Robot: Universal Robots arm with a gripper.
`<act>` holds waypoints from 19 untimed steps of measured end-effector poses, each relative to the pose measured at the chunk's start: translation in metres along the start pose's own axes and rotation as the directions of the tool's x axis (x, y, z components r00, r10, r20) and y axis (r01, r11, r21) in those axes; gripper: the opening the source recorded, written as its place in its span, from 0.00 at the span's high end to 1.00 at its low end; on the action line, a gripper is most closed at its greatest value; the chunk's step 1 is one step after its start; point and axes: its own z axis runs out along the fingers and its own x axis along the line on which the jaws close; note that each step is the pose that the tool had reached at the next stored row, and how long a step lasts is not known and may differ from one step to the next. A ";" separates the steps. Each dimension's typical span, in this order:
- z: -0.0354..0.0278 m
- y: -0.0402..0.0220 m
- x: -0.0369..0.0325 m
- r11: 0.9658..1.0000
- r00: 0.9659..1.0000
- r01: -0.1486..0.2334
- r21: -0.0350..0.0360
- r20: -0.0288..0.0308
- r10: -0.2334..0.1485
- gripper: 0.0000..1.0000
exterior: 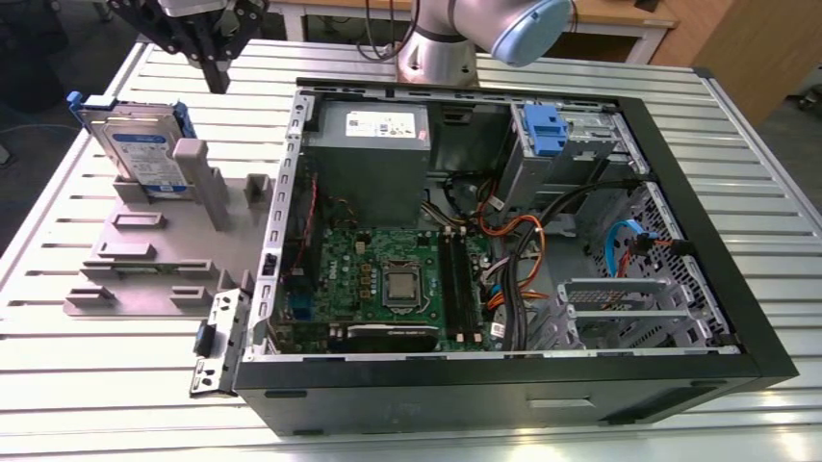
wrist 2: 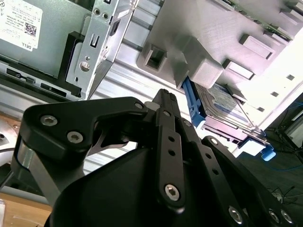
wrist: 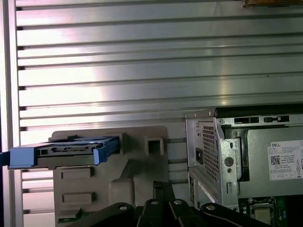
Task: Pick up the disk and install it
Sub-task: 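Reach for the disk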
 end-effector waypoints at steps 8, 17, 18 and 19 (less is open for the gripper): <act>0.0000 -0.0001 0.0018 1.000 1.000 0.000 0.000 0.000 0.000 0.89; -0.0002 -0.0007 0.0093 1.000 1.000 0.000 0.000 0.000 0.000 0.89; -0.0002 -0.0007 0.0094 1.000 1.000 0.000 0.000 0.000 0.000 0.89; -0.0002 -0.0008 0.0106 1.000 1.000 0.000 0.000 0.000 0.000 0.89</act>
